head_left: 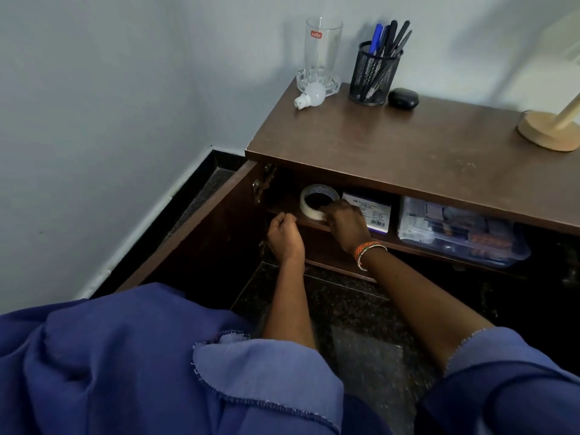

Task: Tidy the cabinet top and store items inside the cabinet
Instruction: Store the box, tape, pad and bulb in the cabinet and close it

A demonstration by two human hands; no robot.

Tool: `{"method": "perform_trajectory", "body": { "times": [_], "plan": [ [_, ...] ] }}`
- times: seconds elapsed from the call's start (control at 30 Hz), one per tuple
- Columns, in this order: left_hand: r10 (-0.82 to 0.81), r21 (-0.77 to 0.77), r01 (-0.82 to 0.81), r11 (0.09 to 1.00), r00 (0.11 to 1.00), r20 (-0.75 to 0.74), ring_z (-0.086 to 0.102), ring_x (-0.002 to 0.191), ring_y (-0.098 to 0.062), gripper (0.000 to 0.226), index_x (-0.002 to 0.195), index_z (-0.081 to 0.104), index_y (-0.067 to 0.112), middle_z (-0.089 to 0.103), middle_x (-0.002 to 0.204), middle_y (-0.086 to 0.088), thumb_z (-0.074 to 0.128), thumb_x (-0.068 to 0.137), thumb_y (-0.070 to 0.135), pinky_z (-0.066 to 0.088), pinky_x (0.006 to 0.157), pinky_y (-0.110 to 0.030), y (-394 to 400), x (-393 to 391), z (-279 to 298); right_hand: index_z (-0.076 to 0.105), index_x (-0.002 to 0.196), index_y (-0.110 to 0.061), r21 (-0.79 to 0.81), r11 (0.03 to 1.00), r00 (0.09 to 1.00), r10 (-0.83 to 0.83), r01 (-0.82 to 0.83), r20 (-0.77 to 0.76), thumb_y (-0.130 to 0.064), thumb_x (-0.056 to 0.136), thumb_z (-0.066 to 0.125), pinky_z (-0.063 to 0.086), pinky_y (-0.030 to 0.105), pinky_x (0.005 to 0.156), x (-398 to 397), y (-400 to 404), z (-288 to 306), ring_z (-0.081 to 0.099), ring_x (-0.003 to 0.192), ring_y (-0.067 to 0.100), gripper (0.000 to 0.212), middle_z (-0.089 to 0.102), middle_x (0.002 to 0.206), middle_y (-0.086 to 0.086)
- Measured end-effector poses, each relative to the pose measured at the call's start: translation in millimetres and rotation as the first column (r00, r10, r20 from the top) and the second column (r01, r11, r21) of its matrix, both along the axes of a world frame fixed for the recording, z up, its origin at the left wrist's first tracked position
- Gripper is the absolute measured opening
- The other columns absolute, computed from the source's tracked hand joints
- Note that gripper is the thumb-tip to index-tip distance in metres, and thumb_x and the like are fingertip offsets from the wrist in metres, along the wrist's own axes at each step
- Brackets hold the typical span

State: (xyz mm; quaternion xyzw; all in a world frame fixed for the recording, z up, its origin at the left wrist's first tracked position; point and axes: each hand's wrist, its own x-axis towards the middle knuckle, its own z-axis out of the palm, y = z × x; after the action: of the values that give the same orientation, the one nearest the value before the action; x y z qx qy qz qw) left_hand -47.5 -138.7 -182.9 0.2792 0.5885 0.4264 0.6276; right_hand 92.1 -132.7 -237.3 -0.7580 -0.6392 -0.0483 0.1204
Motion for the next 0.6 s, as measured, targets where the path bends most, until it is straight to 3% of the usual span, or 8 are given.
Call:
{"method": "perform_trajectory", "body": {
  "times": [0.13,0.23,0.33,0.43,0.5,0.6],
  "plan": [
    [-0.010,0.014,0.010,1.000,1.000,-0.003,0.053,0.104,-0.018,0.034,0.117,0.061,0.015,0.061,0.112,-0.001,0.051,0.086,0.023,0.045,0.099,-0.043,1,-1,0,0.067,0.112,-0.022,0.012,1.000,1.000,-0.018,0.018,0.005,-0.009,0.084,0.055,0.051,0.040,0.081,7,-7,-4,0.062,0.097,0.031,0.034,0.067,0.102,0.012],
    [-0.017,0.030,0.018,0.999,1.000,-0.004,0.051,0.084,-0.010,0.011,0.090,0.061,0.024,0.056,0.086,0.008,0.051,0.087,0.021,0.045,0.094,-0.041,2,0,1,0.070,0.107,-0.016,0.019,1.000,1.000,0.010,-0.009,-0.026,-0.007,0.084,0.055,0.052,0.040,0.078,14,-9,-4,0.063,0.093,0.032,0.029,0.068,0.098,0.013],
    [-0.039,0.030,0.039,0.999,0.999,-0.017,0.051,0.084,-0.011,0.019,0.073,0.054,0.033,0.054,0.083,0.009,0.051,0.087,0.021,0.045,0.091,-0.040,0,1,-1,0.071,0.105,-0.013,0.019,1.000,0.999,0.009,-0.008,-0.044,-0.005,0.084,0.054,0.052,0.041,0.078,15,-8,-4,0.063,0.092,0.033,0.028,0.068,0.096,0.015],
    [-0.045,0.029,0.046,0.999,0.999,-0.016,0.051,0.090,-0.013,0.019,0.073,0.053,0.033,0.054,0.084,0.009,0.051,0.088,0.022,0.044,0.089,-0.036,-1,2,0,0.071,0.105,-0.015,0.022,0.999,0.999,-0.027,0.027,-0.036,-0.008,0.085,0.055,0.049,0.041,0.088,11,-3,-5,0.063,0.097,0.031,0.027,0.069,0.100,0.013],
    [-0.041,0.037,0.042,0.998,0.999,-0.016,0.050,0.093,-0.013,0.012,0.080,0.055,0.029,0.055,0.092,0.006,0.051,0.088,0.022,0.044,0.091,-0.036,-1,2,0,0.070,0.106,-0.018,0.006,0.998,0.998,-0.057,0.057,-0.035,-0.010,0.086,0.055,0.040,0.044,0.101,9,2,-6,0.061,0.104,0.029,0.027,0.069,0.104,0.010],
    [-0.043,0.034,0.043,0.998,0.999,-0.011,0.049,0.096,-0.013,0.009,0.087,0.056,0.028,0.056,0.099,0.004,0.051,0.088,0.021,0.045,0.093,-0.037,-1,3,1,0.070,0.107,-0.022,-0.022,0.997,0.997,-0.073,0.072,-0.010,-0.013,0.087,0.053,0.031,0.044,0.109,7,10,-6,0.061,0.106,0.027,0.027,0.071,0.105,0.008]
  ]
}}
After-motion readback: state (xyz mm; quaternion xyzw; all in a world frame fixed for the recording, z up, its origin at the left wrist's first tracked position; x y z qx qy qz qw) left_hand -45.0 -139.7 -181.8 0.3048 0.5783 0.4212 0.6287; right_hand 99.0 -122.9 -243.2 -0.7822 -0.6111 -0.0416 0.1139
